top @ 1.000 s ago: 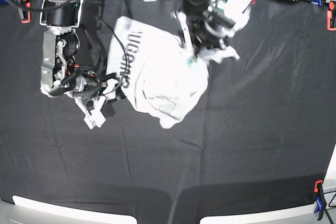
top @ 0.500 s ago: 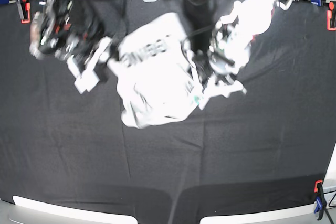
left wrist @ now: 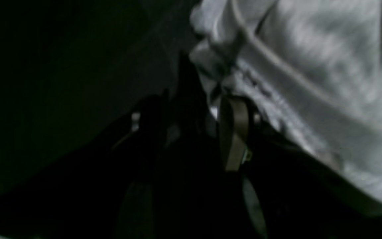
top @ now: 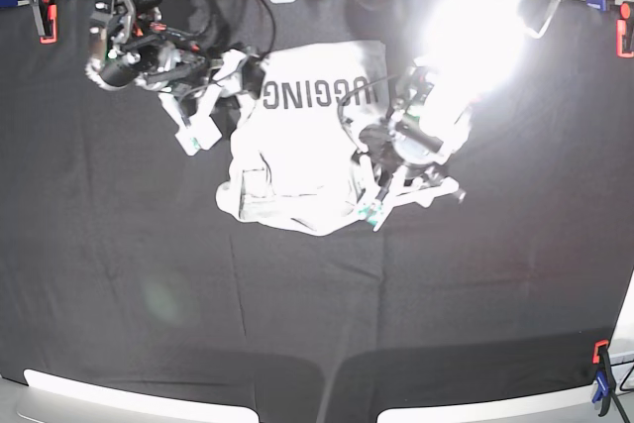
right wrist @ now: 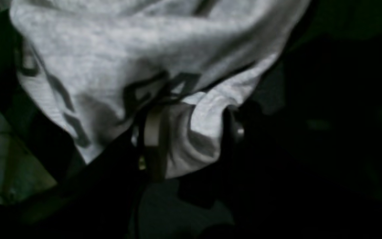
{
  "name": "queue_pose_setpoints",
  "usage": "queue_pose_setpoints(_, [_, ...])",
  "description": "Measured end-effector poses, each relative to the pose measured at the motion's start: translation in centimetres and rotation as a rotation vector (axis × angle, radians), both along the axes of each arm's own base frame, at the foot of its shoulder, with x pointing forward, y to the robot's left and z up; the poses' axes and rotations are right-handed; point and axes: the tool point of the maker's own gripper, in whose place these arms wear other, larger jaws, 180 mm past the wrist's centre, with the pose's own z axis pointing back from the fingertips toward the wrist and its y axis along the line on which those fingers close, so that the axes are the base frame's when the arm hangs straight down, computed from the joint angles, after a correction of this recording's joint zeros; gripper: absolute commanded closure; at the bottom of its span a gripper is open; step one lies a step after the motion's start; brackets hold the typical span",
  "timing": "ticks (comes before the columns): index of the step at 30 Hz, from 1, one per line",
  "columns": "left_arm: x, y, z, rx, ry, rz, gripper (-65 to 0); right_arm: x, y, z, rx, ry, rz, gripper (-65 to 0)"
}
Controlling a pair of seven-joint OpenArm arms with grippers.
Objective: Layout the t-shirt on the table in an organized manner, then fold the t-shirt properly
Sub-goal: 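Release the shirt and lift both grippers away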
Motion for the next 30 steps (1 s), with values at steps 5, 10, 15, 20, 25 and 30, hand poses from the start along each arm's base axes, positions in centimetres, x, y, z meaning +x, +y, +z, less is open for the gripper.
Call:
queue_pose_setpoints(5, [-0.4,1.2,2.4,0.008,-0.008,0.001,-26.7,0.6,-2.6,1.7,-0.074,-0.042,-0.042,-24.2])
queue_pose_setpoints(10, [-0.5,1.8,6.2,-0.057,-0.105,0.047,-26.7,0.4,-3.5,4.3,-0.119,-0.111,-0.049,-24.2])
queue_pose_setpoints(15, [-6.2,4.9,2.0,-0.092,0.064,0.187,-26.6,-4.6,-4.2,4.2,-0.178,-0.056,-0.047,-24.2])
queue_pose_setpoints(20, [-8.7,5.4,6.2,-0.228,0.001,0.2,-26.6,-8.6,-6.0,5.6,-0.253,-0.033,-0.065,-24.2])
queue_pose_setpoints(25, [-14.0,8.1,5.9,-0.184,0.066,0.228,-26.6,-11.9,-6.1,7.4,-0.246,-0.012,-0.071,-24.2])
queue_pose_setpoints(30, [-18.5,12.1,4.5,-0.102,0.111,0.271,-26.6,-15.8,-6.5,7.1,-0.27,0.085,-0.061,-24.2])
